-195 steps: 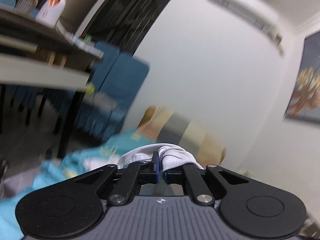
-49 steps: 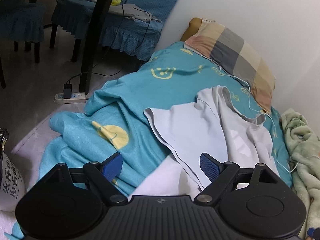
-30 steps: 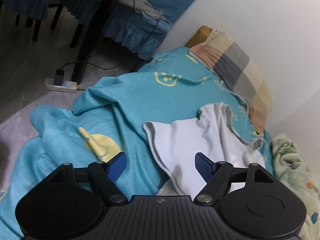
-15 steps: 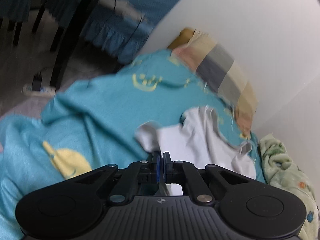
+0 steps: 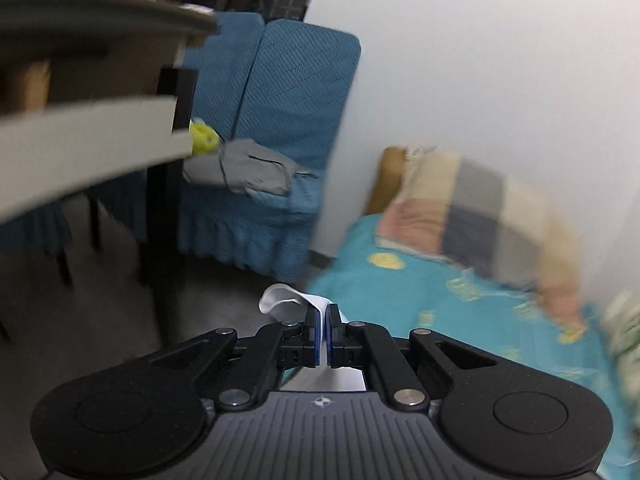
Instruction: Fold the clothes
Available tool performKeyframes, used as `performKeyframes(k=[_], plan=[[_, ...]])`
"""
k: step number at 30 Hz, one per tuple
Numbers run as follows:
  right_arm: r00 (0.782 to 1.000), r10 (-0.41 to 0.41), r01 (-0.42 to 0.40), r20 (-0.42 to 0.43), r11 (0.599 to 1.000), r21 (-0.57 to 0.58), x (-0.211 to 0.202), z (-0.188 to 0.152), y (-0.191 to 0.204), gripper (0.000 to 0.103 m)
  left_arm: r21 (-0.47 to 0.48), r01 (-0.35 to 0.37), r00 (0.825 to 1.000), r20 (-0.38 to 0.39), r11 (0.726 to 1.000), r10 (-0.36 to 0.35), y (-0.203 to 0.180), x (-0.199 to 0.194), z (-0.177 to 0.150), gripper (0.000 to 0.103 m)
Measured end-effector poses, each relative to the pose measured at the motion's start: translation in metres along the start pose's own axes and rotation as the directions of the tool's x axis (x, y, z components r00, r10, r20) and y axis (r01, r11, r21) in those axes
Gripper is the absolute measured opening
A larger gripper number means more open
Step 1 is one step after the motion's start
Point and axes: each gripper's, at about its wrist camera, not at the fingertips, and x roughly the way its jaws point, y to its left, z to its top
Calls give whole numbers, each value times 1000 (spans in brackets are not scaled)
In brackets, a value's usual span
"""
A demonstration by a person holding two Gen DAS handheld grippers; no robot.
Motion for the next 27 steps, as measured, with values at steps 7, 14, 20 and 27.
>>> performKeyframes(k=[7, 14, 20, 27], plan=[[999, -36, 37, -14, 999, 17, 28, 6, -11, 87, -12, -67, 987, -144, 998, 65, 13, 79, -24, 5], [999, -38, 38, 13, 999, 39, 23, 8, -12, 87, -19, 28, 969, -245, 999, -31, 28, 62, -71, 32], [998, -32, 28, 61, 998, 65, 2, 10, -16, 86, 17, 123, 964, -239, 992, -116, 24, -27, -95, 49], [987, -89, 60, 135, 976, 208, -31, 18, -55, 86, -7, 229, 946, -235, 973, -224, -14, -165, -149, 58]])
